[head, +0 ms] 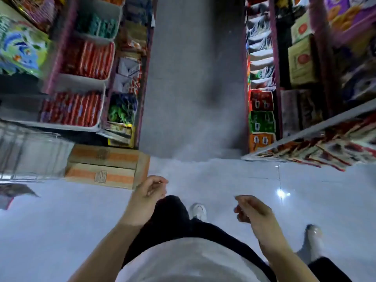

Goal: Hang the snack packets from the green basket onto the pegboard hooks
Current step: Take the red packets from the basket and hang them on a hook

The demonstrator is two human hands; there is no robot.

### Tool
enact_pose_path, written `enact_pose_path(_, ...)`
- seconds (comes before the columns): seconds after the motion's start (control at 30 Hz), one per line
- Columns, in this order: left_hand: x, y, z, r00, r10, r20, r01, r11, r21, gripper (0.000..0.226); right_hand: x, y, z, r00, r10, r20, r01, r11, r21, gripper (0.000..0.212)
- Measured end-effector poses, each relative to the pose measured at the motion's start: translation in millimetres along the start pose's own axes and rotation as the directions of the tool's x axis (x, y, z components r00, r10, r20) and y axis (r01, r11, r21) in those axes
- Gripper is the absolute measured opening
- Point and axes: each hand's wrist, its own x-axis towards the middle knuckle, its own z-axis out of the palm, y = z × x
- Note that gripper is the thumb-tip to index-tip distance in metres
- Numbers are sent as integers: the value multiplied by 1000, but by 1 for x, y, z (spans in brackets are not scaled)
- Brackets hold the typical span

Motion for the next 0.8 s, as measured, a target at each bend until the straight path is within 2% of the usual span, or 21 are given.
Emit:
enact_pose_path(0.17, 20, 26, -7, 995, 82, -48, -83, 996, -17, 22, 31, -59, 13, 984, -141, 105, 143, 990, -14, 16)
enact_pose_path(0.3, 62, 43, -30, 998, 6, -65, -2, 999, 54, 8, 70, -114, 32, 961, -229, 153, 237, 971, -35, 16)
enact_pose_path(0.4, 111, 67, -49, 997, -9, -75, 20, 990, 136, 4, 104, -155, 47, 968, -214, 130, 224, 972, -75, 16)
enact_pose_path(0.47, 149, 96, -55, 1000, 13, -14, -11, 986, 168, 13, 126, -183, 53, 978, -177, 108, 188, 977, -96, 16)
enact_pose_path(0.53, 191, 127, -53, 997, 37, 62, -48, 982, 181, 8, 145, -210, 58, 982, -169, 89, 177, 980, -88, 16)
enact_pose_path(0.63, 258, 184, -45, 983, 82, 167, -104, 986, 132, 28, 178, -253, 64, 986, -165, 34, 166, 985, -45, 15)
enact_pose_path(0.8, 362, 272, -27, 951, 144, 273, -176, 980, 94, 14, 249, -330, 70, 988, -150, 35, 151, 988, -29, 15)
